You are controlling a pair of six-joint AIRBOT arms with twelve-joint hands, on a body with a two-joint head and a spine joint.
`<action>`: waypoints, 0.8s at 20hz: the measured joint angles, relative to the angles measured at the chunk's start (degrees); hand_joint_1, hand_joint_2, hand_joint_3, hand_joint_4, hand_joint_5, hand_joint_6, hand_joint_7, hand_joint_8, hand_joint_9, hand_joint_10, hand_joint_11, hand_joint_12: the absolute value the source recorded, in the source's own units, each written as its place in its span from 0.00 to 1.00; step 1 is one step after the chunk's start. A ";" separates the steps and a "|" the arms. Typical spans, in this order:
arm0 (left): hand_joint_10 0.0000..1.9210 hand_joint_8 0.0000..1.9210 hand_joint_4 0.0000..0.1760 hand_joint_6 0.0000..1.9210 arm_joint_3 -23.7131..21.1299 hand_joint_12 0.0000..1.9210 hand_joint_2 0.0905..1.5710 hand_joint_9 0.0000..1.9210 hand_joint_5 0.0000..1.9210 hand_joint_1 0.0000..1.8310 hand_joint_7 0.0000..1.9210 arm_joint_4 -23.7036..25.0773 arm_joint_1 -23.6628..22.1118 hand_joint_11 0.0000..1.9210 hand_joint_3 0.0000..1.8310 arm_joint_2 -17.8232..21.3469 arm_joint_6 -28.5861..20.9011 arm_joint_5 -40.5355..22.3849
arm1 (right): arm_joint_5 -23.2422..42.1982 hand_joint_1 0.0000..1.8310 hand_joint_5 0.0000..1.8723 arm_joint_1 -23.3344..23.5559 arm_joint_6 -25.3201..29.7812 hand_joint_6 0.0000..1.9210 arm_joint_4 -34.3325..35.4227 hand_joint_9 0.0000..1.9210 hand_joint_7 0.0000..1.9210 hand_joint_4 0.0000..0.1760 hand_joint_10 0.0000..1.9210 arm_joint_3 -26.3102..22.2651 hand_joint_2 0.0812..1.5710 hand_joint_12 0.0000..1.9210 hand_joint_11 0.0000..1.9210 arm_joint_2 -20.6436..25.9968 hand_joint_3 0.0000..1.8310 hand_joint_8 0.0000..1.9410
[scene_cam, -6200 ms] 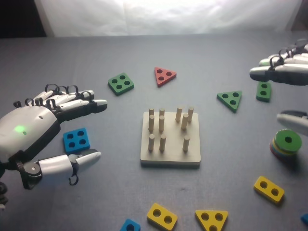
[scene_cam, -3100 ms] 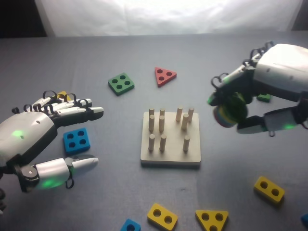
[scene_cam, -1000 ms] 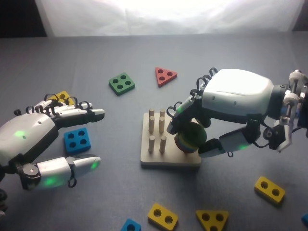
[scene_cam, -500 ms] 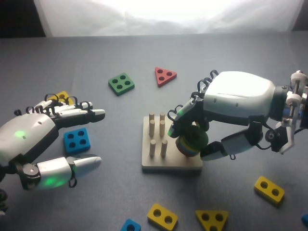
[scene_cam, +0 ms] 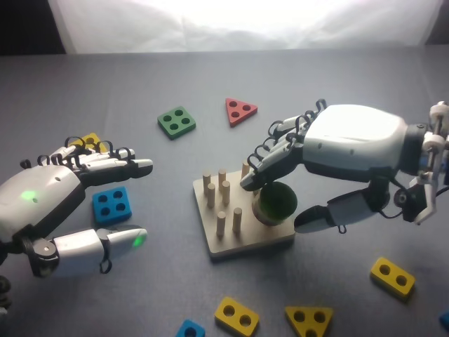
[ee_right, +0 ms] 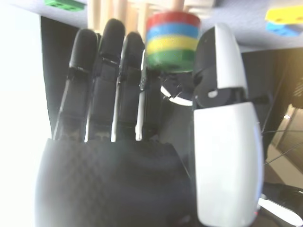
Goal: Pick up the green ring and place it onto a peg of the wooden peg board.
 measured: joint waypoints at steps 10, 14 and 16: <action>0.00 0.00 0.35 0.00 0.00 0.50 0.70 0.18 0.26 0.36 0.18 -0.22 0.00 0.00 0.00 0.00 -0.02 -0.24 | 6.34 0.56 0.38 -1.09 -3.63 0.00 7.98 0.26 0.39 0.00 0.27 -3.10 0.64 0.70 0.06 4.26 0.00 0.00; 0.00 0.00 0.35 0.00 0.00 0.42 0.70 0.16 0.26 0.37 0.18 -0.57 0.00 0.00 0.00 0.00 -0.04 -0.70 | 9.25 0.58 0.36 -2.62 -6.19 0.00 11.67 0.29 0.36 0.00 0.14 -5.25 0.65 0.59 0.10 6.47 0.00 0.00; 0.00 0.00 0.22 0.00 0.00 0.34 0.71 0.15 0.26 0.36 0.18 -0.68 0.02 0.00 0.00 0.00 -1.86 -2.14 | 12.46 0.58 0.36 -3.82 -7.98 0.00 14.93 0.32 0.36 0.00 0.07 -6.51 0.64 0.51 0.14 8.48 0.00 0.00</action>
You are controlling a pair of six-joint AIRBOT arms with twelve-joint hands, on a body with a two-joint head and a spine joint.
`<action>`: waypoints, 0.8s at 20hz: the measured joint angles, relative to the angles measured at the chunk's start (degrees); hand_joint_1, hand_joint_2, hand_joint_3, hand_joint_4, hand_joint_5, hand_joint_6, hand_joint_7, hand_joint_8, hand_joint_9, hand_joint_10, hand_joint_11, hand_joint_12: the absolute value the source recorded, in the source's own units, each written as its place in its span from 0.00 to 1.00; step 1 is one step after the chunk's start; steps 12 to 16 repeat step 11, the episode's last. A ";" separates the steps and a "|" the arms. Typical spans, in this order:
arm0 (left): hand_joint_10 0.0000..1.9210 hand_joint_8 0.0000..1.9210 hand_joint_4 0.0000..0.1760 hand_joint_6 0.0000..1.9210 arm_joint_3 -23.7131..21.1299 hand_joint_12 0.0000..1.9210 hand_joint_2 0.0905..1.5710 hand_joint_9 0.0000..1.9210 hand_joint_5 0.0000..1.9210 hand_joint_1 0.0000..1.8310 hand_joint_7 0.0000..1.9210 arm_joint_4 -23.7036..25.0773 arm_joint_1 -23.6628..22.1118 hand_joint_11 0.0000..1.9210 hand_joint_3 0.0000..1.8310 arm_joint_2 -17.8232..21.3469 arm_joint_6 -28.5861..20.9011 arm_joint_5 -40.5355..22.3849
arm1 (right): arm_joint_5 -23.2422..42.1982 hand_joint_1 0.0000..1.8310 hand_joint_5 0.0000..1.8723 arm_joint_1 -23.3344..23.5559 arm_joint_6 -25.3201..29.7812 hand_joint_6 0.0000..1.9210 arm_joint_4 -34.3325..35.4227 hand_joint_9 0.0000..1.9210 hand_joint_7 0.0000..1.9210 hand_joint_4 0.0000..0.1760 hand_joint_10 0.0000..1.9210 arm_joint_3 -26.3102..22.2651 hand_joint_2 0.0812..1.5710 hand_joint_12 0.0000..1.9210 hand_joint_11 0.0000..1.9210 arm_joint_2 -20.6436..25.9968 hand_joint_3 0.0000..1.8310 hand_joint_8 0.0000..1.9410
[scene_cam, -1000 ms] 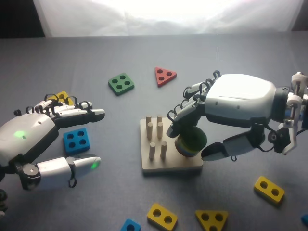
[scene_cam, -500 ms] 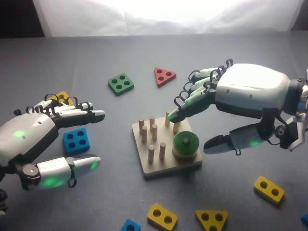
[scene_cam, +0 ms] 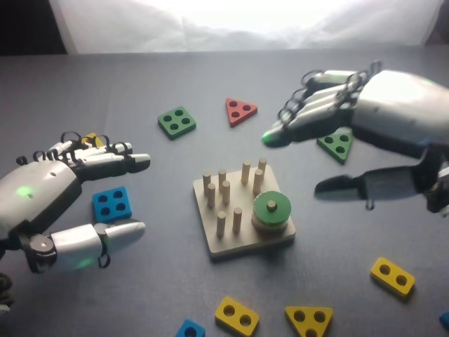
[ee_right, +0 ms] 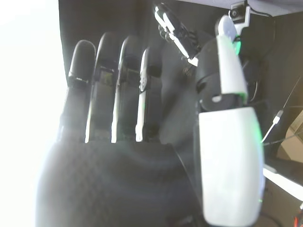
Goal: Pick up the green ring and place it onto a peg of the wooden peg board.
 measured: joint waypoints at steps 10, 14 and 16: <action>0.00 0.00 0.00 0.00 -1.86 0.53 0.75 0.16 0.25 0.37 0.20 -0.81 0.92 0.00 0.00 0.48 -3.32 -12.50 | 19.21 0.28 0.35 -10.29 -3.41 0.00 18.97 0.41 0.40 0.00 0.00 -3.39 0.76 0.11 0.35 3.82 0.00 0.00; 0.00 0.00 0.00 0.00 -2.36 0.45 0.76 0.14 0.23 0.32 0.19 -0.68 1.42 0.00 0.00 0.87 -3.32 -13.66 | 21.07 0.22 0.35 -11.28 -3.45 0.00 20.76 0.40 0.40 0.00 0.00 -3.72 0.79 0.04 0.38 3.82 0.00 0.00; 0.00 0.00 0.00 0.00 -2.36 0.45 0.76 0.14 0.23 0.32 0.19 -0.68 1.42 0.00 0.00 0.87 -3.32 -13.66 | 21.07 0.22 0.35 -11.28 -3.45 0.00 20.76 0.40 0.40 0.00 0.00 -3.72 0.79 0.04 0.38 3.82 0.00 0.00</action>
